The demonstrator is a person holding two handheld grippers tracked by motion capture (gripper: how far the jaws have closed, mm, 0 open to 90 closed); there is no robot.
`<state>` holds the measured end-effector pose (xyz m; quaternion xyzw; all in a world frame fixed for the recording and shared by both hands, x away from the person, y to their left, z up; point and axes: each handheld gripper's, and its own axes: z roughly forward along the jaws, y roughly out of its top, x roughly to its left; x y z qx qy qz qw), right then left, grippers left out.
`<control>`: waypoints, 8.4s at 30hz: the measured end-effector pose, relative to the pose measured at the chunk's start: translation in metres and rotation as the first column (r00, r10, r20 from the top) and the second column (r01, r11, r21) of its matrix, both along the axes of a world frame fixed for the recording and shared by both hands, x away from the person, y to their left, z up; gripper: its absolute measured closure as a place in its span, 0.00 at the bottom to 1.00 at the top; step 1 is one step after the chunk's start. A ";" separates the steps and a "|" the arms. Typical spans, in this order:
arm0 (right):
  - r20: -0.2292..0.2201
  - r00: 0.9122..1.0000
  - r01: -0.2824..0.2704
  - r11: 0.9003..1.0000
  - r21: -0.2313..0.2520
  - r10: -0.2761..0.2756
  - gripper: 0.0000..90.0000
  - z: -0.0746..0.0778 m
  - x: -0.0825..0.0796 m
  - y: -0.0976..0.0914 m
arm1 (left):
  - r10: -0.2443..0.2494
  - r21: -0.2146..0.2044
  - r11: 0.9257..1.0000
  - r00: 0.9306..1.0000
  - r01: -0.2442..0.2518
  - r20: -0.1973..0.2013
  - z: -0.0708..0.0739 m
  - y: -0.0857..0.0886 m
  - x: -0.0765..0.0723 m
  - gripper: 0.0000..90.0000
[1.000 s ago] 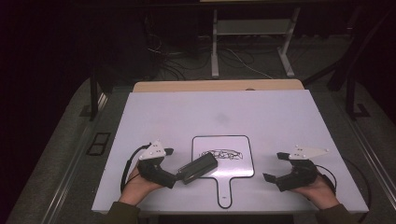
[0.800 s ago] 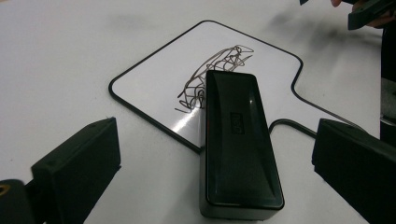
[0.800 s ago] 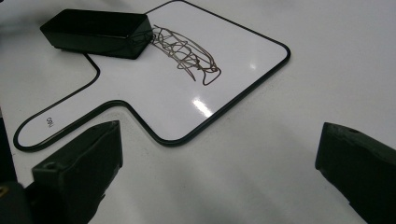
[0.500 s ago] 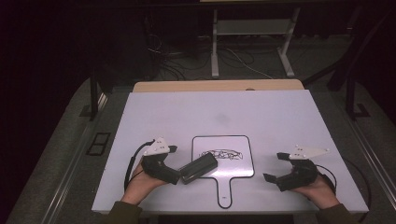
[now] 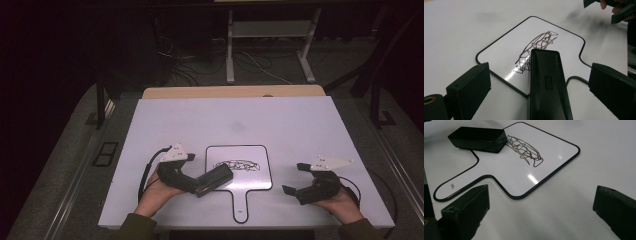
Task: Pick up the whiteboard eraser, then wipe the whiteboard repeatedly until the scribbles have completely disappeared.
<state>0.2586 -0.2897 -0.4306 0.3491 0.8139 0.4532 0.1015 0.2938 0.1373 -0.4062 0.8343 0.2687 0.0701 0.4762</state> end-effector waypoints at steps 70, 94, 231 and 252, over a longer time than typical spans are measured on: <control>-0.011 1.000 -0.009 1.000 -0.030 0.009 0.00 -0.003 -0.001 0.001 | -0.054 0.324 0.942 0.994 0.083 -0.099 -0.025 -0.052 0.004 0.40; -0.012 1.000 -0.005 1.000 -0.027 0.004 0.00 -0.003 0.000 0.001 | -0.060 0.336 0.937 0.990 0.099 -0.125 -0.022 -0.051 0.006 0.43; -0.024 1.000 0.000 1.000 -0.023 0.000 0.00 -0.006 -0.001 -0.002 | -0.086 0.382 0.914 0.986 0.136 -0.145 -0.020 -0.097 0.066 0.43; -0.023 1.000 -0.001 1.000 -0.023 0.001 0.00 -0.006 -0.001 -0.002 | -0.010 0.393 0.917 0.990 0.066 -0.142 -0.020 -0.076 0.078 0.43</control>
